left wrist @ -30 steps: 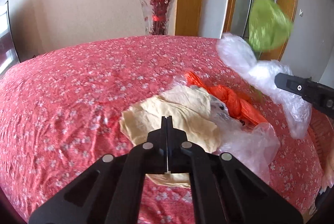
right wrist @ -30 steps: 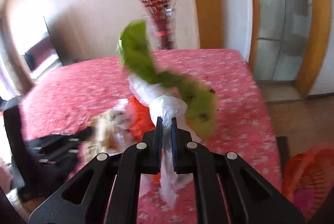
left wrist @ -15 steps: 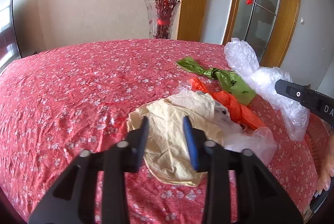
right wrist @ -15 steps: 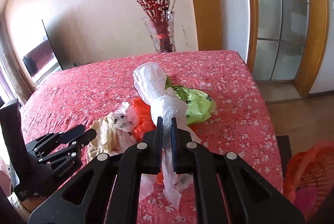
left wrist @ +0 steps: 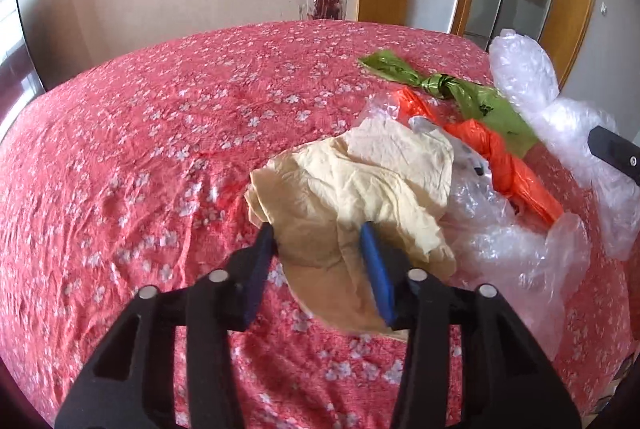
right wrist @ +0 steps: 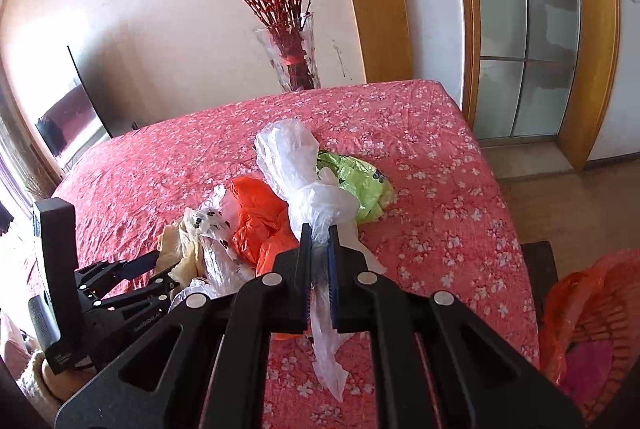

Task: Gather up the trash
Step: 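Grasp the beige paper bag with the left gripper while the right gripper holds the white bag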

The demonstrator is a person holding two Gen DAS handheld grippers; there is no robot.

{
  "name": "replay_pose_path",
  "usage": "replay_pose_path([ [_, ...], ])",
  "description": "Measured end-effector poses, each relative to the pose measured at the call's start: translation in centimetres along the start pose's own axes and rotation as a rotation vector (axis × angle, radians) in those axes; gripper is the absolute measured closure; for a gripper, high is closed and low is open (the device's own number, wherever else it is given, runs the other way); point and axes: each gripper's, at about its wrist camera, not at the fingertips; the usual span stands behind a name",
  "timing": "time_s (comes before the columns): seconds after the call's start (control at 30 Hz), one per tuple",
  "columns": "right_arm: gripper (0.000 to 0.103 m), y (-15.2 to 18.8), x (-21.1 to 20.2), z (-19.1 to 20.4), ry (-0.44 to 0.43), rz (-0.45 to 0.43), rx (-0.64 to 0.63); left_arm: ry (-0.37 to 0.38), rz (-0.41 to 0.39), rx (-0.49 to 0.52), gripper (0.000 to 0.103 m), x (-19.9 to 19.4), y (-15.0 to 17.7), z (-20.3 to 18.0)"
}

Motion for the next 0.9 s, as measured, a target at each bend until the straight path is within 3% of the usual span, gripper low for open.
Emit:
replay_pose_path([
  [0.03, 0.096, 0.1, -0.1, 0.0, -0.001, 0.0, 0.001, 0.002, -0.002, 0.007, 0.098, 0.0, 0.0, -0.1],
  [0.2, 0.096, 0.2, -0.4, -0.2, 0.006, -0.005, 0.007, 0.017, -0.05, -0.075, 0.1, 0.1, -1.0, 1.8],
  [0.47, 0.096, 0.2, -0.8, -1.0, 0.007, -0.021, 0.027, 0.031, -0.131, -0.126, 0.1, -2.2, -1.2, 3.8],
  [0.9, 0.096, 0.9, -3.9, -3.3, 0.031, -0.063, 0.056, 0.065, -0.289, -0.113, 0.1, -8.2, -2.2, 2.7],
])
Point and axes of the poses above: each gripper's, at about its wrist camera, not at the fingertips, and x roughly the way its jaws point, z to its left, y to its underside, and after that the axes turned 3 degrees about z, right-handed
